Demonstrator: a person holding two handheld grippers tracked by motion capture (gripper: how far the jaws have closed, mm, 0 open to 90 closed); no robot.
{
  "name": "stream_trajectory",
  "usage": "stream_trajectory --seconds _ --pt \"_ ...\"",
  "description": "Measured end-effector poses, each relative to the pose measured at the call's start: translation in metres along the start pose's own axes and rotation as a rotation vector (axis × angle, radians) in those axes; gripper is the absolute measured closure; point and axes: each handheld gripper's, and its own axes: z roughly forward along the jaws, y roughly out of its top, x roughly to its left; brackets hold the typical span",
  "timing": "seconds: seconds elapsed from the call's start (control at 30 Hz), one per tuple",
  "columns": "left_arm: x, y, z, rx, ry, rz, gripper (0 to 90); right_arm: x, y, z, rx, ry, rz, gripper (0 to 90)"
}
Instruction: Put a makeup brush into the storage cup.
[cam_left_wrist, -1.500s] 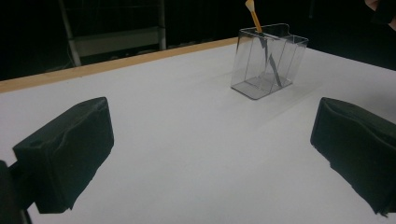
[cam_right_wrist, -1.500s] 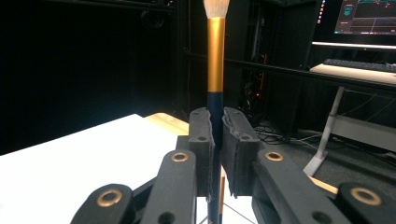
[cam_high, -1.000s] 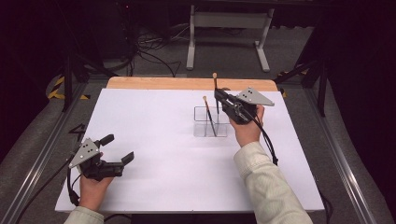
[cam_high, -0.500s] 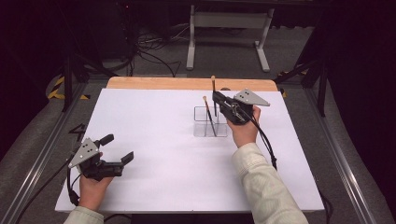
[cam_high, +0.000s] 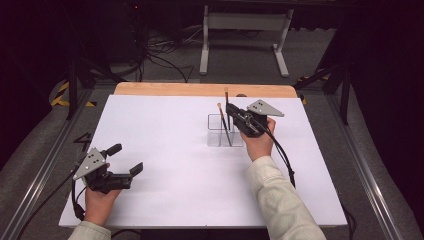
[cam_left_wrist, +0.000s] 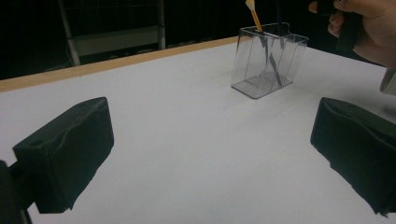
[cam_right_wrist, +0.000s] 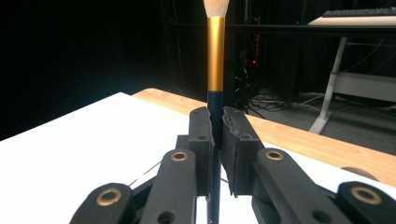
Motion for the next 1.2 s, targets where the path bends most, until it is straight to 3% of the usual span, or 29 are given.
stream_trajectory --seconds 0.5,1.03,1.2 --pt "0.0 0.0002 -0.0005 0.0 0.002 0.0 0.3 0.0017 -0.0085 0.003 0.06 -0.013 0.004 82.4" --pt "-0.0002 0.0008 0.0 0.006 -0.005 -0.002 0.3 0.0012 -0.0083 0.0027 0.062 -0.015 0.013 82.1" --pt "-0.0002 0.0009 0.0001 0.006 -0.005 -0.002 0.3 0.0016 -0.008 0.0029 0.059 -0.013 0.009 76.3"
